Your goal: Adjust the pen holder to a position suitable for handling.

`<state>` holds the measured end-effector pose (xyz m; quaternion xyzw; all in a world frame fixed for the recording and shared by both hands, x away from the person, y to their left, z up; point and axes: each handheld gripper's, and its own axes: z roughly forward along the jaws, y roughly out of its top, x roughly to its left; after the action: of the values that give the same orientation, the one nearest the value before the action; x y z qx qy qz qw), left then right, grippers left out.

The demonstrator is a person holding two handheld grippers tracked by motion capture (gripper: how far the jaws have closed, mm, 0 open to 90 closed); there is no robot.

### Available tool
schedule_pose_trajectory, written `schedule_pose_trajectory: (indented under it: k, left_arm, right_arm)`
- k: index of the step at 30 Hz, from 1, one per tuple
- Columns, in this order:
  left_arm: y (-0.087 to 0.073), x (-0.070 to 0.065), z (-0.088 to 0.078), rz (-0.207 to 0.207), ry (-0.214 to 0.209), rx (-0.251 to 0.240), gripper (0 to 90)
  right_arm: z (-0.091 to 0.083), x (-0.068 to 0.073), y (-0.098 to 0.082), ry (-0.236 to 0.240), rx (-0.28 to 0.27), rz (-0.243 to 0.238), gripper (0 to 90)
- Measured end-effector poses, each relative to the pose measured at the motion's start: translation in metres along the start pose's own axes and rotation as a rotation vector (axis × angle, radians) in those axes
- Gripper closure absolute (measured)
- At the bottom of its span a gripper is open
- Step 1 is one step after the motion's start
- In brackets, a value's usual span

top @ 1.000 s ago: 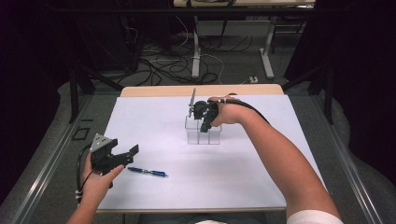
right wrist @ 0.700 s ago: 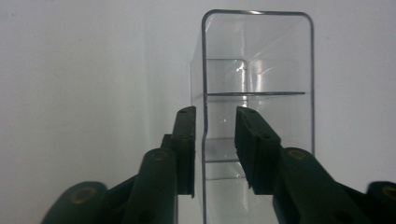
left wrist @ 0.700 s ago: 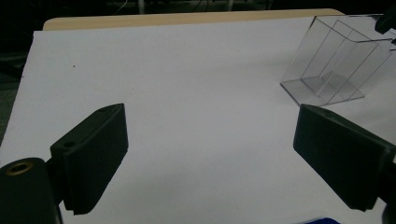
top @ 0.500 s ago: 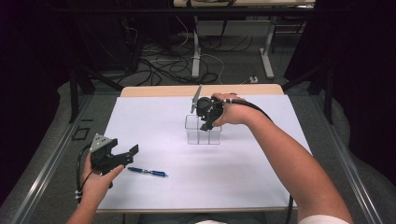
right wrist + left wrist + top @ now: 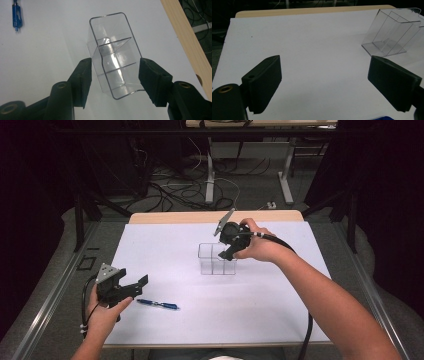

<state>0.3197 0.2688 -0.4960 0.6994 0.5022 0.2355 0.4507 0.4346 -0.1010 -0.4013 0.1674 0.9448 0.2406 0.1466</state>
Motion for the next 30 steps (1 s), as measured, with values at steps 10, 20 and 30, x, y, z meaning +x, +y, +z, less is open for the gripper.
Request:
schedule_pose_trajectory:
  k: [10, 20, 30]
  left_arm:
    - [0.000, 0.000, 0.000, -0.001, -0.001, 0.004, 13.2]
    - [0.000, 0.000, 0.000, -0.002, -0.001, 0.004, 14.0]
    - [0.001, -0.001, -0.001, 0.002, -0.002, 0.004, 15.3]
  right_arm:
    - [-0.012, 0.002, -0.026, -0.040, -0.088, 0.098, 22.0]
    - [-0.024, 0.012, -0.044, -0.104, -0.151, 0.167, 14.3]
    - [-0.028, 0.022, -0.068, -0.128, -0.236, 0.265, 2.2]
